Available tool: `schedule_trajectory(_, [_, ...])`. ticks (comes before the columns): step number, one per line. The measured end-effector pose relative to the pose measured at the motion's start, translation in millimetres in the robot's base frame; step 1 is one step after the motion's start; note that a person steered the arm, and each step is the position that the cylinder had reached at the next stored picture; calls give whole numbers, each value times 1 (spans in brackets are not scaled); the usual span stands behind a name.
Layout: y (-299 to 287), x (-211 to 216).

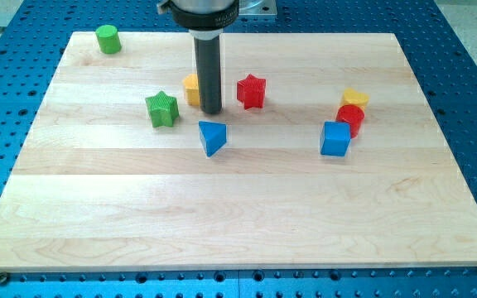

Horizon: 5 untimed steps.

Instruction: Place the re star to the top center of the board

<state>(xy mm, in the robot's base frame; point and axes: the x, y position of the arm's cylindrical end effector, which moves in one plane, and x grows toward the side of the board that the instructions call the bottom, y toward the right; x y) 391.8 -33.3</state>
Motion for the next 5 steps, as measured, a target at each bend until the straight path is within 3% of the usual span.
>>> schedule_trajectory(2, [51,-28])
schedule_trajectory(3, [79,-13])
schedule_trajectory(5, [101,-62])
